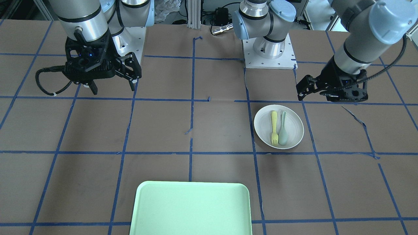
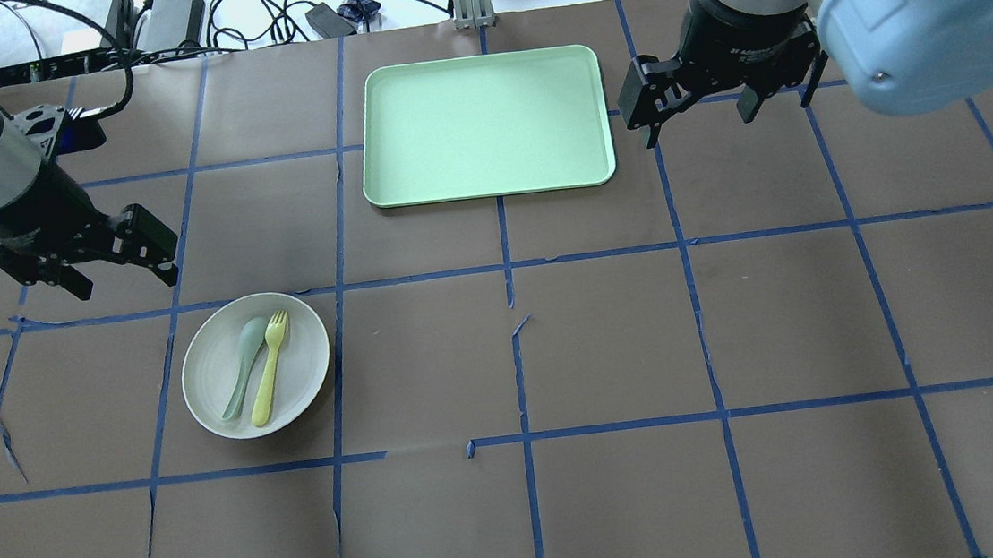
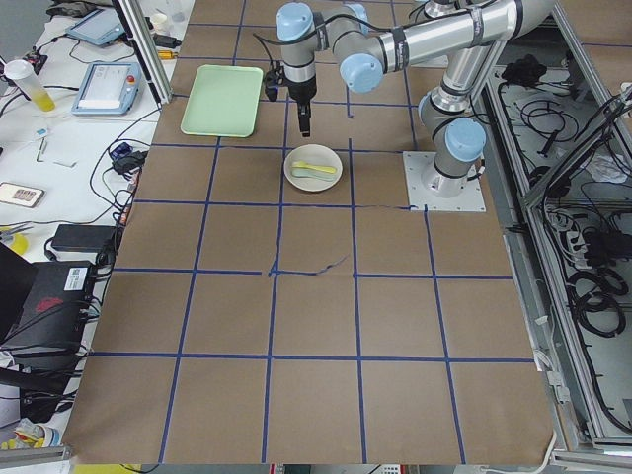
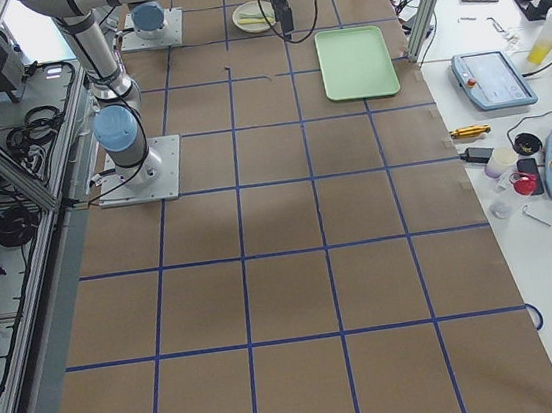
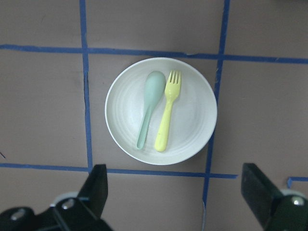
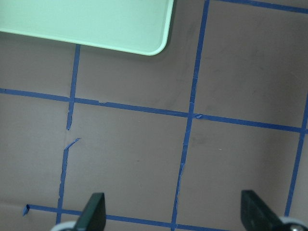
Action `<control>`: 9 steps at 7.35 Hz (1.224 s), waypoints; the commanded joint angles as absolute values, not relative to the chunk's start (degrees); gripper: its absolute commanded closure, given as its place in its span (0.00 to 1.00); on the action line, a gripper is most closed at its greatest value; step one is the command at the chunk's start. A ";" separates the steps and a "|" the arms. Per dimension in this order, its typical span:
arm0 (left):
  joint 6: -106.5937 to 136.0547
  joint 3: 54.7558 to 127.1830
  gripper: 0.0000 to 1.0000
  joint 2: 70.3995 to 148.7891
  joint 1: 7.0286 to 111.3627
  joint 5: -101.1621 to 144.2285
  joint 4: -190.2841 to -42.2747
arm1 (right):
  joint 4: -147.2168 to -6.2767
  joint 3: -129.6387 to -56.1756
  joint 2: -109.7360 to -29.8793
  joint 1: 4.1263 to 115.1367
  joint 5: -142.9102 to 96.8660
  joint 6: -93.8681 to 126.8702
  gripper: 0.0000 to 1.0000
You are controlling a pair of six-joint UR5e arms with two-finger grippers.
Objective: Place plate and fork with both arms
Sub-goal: 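Lower the left gripper to the white plate's rim and grasp it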
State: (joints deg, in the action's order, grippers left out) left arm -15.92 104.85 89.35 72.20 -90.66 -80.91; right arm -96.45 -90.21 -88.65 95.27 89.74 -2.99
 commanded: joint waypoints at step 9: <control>-25.84 121.73 0.61 102.92 64.51 -90.27 -54.40 | -96.42 -90.35 -88.59 95.27 89.65 -2.99 0.00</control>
State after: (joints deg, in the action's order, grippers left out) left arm -25.83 121.59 102.52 64.61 -90.35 -54.36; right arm -96.42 -90.33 -88.59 95.27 89.64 -2.99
